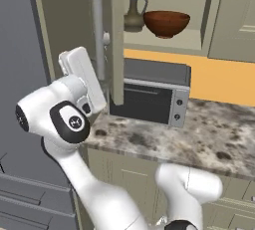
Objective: Pick the mug and place it in the sink. Pick the bowl and place it in the open cabinet and then close the cabinet.
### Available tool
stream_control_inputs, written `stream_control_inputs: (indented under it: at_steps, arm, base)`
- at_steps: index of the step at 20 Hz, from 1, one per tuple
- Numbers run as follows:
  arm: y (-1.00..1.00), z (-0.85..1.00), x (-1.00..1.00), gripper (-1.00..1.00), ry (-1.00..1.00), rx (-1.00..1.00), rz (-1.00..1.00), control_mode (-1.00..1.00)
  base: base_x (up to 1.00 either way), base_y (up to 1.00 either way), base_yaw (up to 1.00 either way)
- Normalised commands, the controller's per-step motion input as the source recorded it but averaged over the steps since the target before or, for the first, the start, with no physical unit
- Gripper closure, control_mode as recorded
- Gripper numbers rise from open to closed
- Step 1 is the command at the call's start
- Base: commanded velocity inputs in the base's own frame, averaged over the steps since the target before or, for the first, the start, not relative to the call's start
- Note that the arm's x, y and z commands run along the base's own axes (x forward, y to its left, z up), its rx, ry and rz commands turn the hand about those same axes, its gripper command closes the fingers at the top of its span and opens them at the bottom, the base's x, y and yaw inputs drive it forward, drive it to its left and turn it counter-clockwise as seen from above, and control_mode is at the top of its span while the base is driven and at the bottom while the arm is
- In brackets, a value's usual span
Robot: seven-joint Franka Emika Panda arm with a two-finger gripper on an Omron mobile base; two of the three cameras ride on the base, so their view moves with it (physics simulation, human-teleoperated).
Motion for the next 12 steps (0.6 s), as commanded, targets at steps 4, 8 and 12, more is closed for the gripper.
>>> stream_control_inputs:
  at_steps: [4,8,12]
  arm:
    - [-0.89,0.0,0.0,-1.0,-0.02,0.18,0.0,-1.0]
    - [-0.81,0.0,0.0,-1.0,-0.08,0.11,0.0,-1.0]
    - [-0.72,0.0,0.0,-1.0,-0.16,0.03,0.0,-1.0]
  base:
    - [0.0,0.0,0.0]
    - [0.0,0.0,0.0]
    - [0.0,0.0,0.0]
